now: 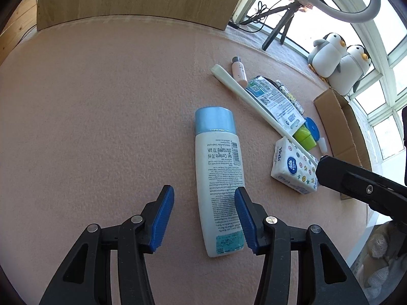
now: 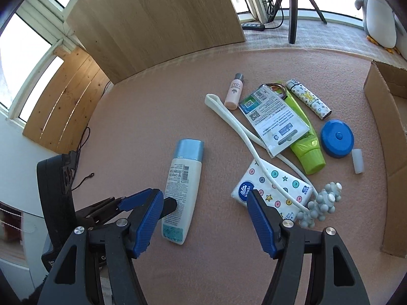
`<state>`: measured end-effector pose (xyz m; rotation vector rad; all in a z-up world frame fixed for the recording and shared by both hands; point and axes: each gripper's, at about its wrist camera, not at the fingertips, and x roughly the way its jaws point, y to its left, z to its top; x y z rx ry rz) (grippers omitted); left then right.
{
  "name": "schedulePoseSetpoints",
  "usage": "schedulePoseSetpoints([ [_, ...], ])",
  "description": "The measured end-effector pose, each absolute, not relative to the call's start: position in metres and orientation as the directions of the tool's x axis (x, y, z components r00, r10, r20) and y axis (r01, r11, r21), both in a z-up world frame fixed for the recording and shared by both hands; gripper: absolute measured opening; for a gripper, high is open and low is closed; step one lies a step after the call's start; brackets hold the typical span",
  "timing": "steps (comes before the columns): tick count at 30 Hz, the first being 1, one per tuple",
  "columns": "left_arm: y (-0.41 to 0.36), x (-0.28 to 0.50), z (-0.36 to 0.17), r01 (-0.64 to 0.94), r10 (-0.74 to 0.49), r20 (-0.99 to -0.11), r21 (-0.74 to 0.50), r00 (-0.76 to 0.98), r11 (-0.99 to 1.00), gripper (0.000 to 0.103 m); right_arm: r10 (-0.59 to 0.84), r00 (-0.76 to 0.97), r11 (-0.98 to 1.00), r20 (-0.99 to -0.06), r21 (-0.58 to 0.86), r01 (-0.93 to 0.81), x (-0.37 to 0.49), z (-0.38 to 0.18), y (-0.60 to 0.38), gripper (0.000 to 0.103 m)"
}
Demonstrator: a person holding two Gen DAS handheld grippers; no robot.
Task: Organize objects
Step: 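Carry the lotion bottle with the left tool into the cardboard box and release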
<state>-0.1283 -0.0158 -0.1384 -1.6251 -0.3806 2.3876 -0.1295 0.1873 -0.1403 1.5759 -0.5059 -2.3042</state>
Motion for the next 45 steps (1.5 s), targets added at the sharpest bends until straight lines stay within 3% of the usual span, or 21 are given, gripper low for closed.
schedulePoseSetpoints([
  [3,-0.021,-0.132,-0.139,-0.045,0.368,-0.862,-0.376,-0.348,-0.925,0.053,-0.473,-0.291,-0.874,-0.831,0.484,0.04,-0.147,-0.155,0.177,0.065],
  [7,-0.021,-0.138,-0.146,-0.05,0.418,-0.852,-0.425,-0.315,-0.904,0.053,-0.507,-0.211,-0.856,-0.836,0.516,0.01,-0.16,-0.175,0.166,0.052],
  [10,-0.017,-0.138,-0.15,-0.069,0.437,-0.851,-0.437,-0.292,-0.897,0.053,-0.514,-0.183,-0.851,-0.838,0.524,-0.008,-0.164,-0.186,0.162,0.051],
  [22,-0.007,-0.139,-0.152,-0.078,0.439,-0.853,-0.436,-0.281,-0.897,0.047,-0.517,-0.129,-0.853,-0.846,0.522,0.0,-0.166,-0.208,0.146,0.039],
  [33,0.036,-0.136,-0.101,-0.14,0.437,-0.829,-0.415,-0.35,-0.899,0.047,-0.521,-0.244,-0.844,-0.818,0.536,0.008,-0.145,-0.154,0.207,0.039],
  [45,0.182,-0.155,-0.052,-0.312,0.549,-0.758,-0.458,-0.353,-0.833,0.047,-0.422,-0.386,-0.87,-0.82,0.487,-0.084,-0.121,-0.104,0.344,0.039],
])
